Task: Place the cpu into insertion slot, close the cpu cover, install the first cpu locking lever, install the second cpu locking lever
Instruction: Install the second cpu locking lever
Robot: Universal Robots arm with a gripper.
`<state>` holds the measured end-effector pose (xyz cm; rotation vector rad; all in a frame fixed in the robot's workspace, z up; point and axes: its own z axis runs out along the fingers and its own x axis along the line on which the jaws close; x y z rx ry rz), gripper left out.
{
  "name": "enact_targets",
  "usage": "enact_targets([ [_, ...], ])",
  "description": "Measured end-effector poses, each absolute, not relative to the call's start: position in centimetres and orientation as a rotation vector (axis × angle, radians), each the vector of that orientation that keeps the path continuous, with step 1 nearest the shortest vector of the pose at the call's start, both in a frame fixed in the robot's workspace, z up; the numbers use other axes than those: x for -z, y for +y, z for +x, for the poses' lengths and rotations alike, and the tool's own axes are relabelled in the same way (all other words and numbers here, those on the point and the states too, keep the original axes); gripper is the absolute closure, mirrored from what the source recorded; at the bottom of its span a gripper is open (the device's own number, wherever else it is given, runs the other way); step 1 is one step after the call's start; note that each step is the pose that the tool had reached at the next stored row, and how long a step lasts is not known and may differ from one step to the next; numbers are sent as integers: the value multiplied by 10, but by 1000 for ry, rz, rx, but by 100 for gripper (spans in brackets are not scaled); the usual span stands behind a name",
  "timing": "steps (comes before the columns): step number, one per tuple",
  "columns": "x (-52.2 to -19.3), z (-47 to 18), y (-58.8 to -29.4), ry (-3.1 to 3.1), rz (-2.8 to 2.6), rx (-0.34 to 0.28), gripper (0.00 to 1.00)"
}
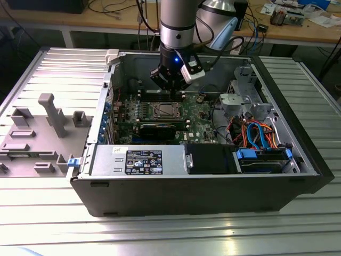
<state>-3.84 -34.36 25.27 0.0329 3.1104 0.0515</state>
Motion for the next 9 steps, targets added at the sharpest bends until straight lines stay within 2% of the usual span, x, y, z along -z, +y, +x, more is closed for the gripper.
enact_targets([
  [9, -253, -38, -347, 3110, 33, -51, 89],
])
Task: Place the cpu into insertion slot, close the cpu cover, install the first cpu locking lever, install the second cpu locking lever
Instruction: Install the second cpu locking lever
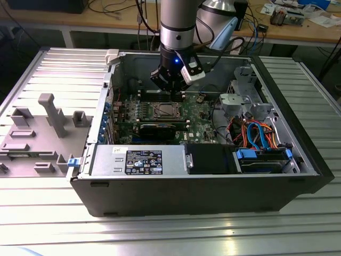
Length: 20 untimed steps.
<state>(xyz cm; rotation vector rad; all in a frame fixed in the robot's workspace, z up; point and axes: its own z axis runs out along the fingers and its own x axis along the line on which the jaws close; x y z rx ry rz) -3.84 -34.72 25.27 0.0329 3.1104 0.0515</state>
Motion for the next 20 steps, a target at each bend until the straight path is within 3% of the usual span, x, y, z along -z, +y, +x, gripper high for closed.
enact_targets([
  [20, -256, -38, -348, 3111, 33, -52, 89],
])
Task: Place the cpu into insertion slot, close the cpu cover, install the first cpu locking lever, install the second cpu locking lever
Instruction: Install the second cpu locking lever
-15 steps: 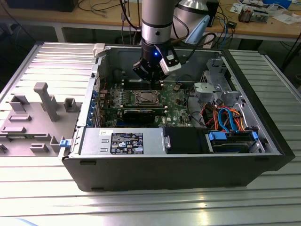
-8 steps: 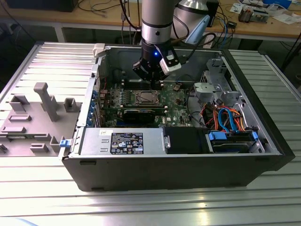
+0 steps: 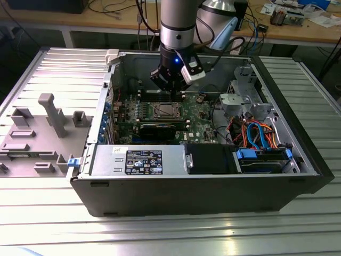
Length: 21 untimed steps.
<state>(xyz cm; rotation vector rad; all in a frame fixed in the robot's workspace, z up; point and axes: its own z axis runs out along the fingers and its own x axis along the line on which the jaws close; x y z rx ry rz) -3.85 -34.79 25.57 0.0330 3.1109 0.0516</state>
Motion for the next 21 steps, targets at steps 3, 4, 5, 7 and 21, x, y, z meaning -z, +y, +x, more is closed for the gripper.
enact_targets([
  [3, -256, -38, -349, 3112, 32, -51, 89],
  [4, -255, -38, -351, 3112, 31, -52, 89],
  [5, -255, -38, -354, 3112, 30, -52, 89],
  [7, -255, -38, -356, 3112, 30, -52, 89],
  [21, -253, -44, -358, 3113, 6, -52, 89],
])
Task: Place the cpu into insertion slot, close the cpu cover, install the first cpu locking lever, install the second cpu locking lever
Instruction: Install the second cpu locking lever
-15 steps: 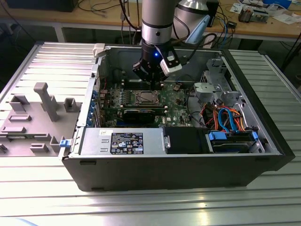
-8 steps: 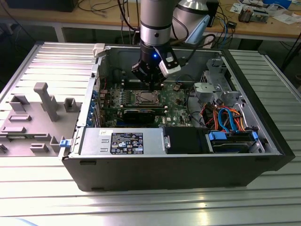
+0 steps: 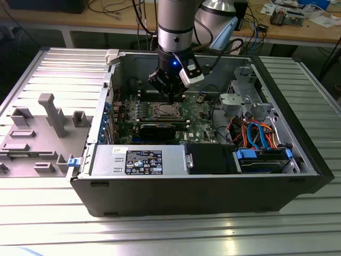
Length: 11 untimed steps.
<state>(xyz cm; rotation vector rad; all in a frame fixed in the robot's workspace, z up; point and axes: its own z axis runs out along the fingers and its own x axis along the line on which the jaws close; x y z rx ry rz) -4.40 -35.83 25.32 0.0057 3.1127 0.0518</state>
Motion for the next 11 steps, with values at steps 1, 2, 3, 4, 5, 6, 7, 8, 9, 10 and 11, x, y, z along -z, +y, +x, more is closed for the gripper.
enact_targets([
  [1, -253, -44, -358, 3113, 6, -52, 89],
  [2, -253, -44, -358, 3113, 6, -52, 89],
  [3, -253, -44, -358, 3113, 6, -52, 89],
  [4, -253, -44, -358, 3113, 6, -52, 89],
  [5, -253, -44, -358, 3113, 6, -52, 89],
  [6, -253, -44, -358, 3113, 6, -52, 89],
  [7, -253, -44, -358, 3113, 6, -52, 89],
  [8, -253, -44, -358, 3113, 6, -52, 89],
  [9, -253, -44, -359, 3112, 5, -52, 89],
  [10, -252, -44, -364, 3122, -96, -49, 89],
  [11, -251, -44, -372, 3126, -99, -49, 89],
])
